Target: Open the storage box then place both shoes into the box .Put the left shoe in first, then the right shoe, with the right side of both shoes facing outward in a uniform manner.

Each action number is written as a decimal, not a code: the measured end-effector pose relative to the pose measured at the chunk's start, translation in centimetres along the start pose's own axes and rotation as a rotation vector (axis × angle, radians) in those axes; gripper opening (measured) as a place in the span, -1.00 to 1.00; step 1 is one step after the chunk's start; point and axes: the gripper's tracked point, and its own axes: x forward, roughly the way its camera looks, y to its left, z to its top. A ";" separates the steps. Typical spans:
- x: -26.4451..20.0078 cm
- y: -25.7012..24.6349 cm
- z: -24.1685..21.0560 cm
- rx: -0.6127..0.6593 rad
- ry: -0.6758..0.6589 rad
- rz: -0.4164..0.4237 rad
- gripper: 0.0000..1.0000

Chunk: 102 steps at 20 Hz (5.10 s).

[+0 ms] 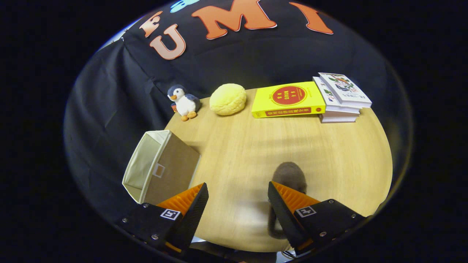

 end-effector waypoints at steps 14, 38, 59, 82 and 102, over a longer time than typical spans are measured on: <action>3.7 -10.4 -7.8 -0.184 0.080 -0.106 0.62; 3.4 -5.4 -1.3 -0.122 -0.051 -0.224 -0.88; 4.3 24.8 6.2 -0.218 -0.048 -0.032 -0.89; 15.3 26.1 -1.0 -0.228 0.159 -0.306 -0.83; -1.7 23.9 11.2 -0.217 -0.269 0.019 -0.37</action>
